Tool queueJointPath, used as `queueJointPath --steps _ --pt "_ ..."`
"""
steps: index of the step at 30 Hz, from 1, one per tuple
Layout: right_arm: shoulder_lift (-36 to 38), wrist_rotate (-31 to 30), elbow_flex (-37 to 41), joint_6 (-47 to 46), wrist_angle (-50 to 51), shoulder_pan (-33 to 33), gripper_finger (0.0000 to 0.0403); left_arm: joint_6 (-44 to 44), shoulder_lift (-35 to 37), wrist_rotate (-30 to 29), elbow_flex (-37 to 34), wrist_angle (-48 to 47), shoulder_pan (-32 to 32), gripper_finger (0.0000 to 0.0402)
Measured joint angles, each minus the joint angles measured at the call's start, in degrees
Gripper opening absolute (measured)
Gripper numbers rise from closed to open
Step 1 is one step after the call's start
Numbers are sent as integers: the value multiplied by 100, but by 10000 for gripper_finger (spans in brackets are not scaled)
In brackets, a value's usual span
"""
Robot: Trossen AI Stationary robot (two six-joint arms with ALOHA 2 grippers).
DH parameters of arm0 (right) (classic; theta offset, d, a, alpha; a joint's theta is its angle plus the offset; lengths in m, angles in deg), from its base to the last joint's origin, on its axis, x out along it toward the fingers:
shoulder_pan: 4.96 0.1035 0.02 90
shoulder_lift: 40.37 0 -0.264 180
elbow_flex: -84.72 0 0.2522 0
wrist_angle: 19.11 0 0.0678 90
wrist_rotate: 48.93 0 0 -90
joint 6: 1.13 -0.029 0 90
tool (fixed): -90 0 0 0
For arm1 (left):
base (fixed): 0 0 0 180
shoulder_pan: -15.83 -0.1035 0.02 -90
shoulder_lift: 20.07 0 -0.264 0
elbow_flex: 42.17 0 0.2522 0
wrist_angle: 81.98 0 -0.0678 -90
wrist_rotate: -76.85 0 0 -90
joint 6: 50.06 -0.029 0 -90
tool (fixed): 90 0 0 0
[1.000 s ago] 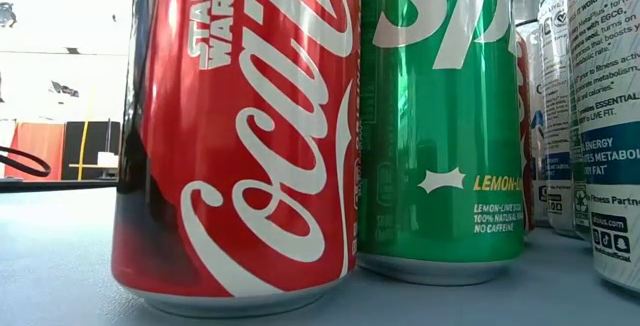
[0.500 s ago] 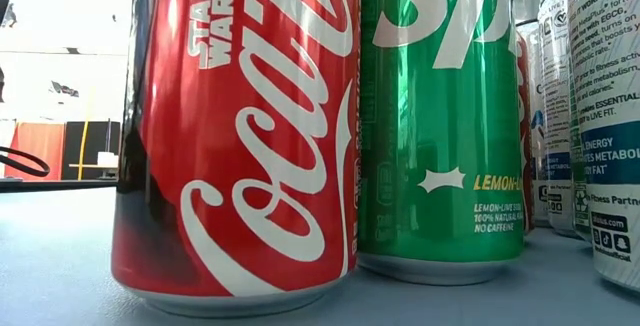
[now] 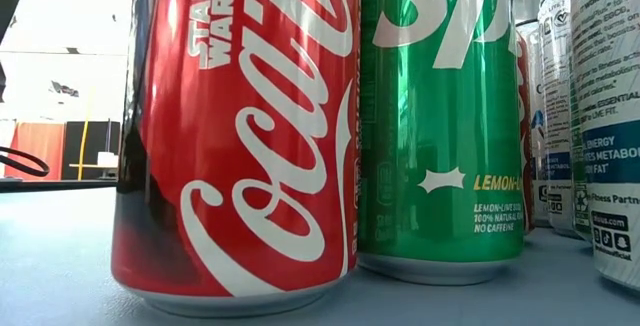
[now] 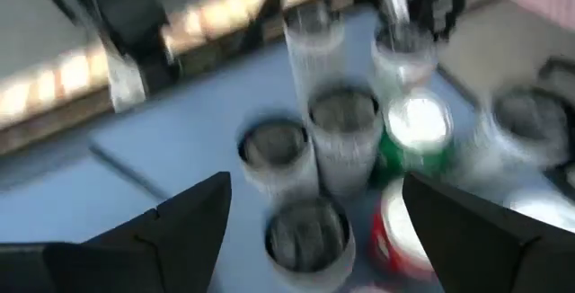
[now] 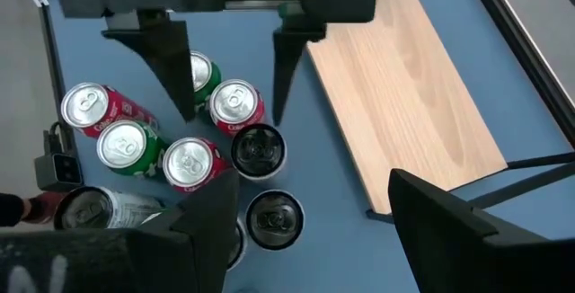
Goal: Place canned beverage on shelf
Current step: Put the top white and orange soda can on the shelf
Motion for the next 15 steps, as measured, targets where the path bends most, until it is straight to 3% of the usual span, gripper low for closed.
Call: queueJointPath --steps 15 --pt "-2 4 1 -4 -13 -4 271 74 -533 80 3 311 -2 316"
